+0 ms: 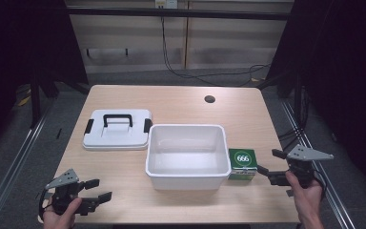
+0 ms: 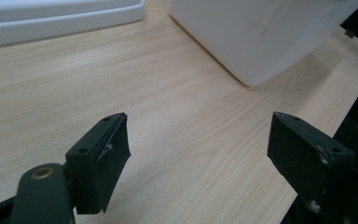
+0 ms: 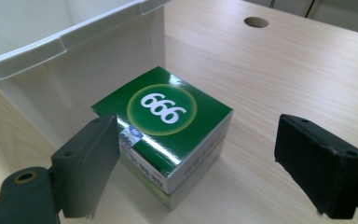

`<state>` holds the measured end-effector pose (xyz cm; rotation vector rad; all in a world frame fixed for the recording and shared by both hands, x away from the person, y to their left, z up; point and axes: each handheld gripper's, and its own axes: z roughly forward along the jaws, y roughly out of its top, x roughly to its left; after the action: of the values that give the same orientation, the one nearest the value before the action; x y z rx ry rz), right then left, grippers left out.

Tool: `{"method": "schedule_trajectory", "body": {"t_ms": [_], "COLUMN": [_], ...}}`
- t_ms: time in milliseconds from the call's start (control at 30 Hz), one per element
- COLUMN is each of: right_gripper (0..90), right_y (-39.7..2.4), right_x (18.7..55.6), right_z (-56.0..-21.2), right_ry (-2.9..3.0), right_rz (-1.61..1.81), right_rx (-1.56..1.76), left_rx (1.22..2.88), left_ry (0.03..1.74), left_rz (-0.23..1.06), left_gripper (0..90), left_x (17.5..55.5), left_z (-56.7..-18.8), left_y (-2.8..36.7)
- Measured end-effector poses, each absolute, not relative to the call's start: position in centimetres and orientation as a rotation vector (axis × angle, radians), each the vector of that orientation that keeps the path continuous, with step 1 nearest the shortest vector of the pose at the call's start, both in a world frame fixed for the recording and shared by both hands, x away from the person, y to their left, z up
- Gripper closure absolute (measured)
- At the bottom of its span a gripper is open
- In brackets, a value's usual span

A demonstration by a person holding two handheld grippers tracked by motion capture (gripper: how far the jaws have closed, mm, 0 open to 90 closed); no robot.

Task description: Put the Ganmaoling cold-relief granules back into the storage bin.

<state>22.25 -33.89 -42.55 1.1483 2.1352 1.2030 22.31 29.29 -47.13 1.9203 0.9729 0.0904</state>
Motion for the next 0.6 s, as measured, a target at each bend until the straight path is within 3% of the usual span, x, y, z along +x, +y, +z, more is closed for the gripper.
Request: {"method": "schedule_trajectory", "body": {"t_ms": [600], "right_gripper": [13.5], "right_y": [-33.5], "right_x": [24.7], "right_z": [-38.1], "right_ry": [2.266], "right_rz": [1.273], "right_rx": [1.029], "left_rx": [1.917], "left_ry": [0.98], "left_rz": [0.094], "left_gripper": [20.7], "left_x": [22.1], "left_z": [-47.1], "left_y": [29.4]}}
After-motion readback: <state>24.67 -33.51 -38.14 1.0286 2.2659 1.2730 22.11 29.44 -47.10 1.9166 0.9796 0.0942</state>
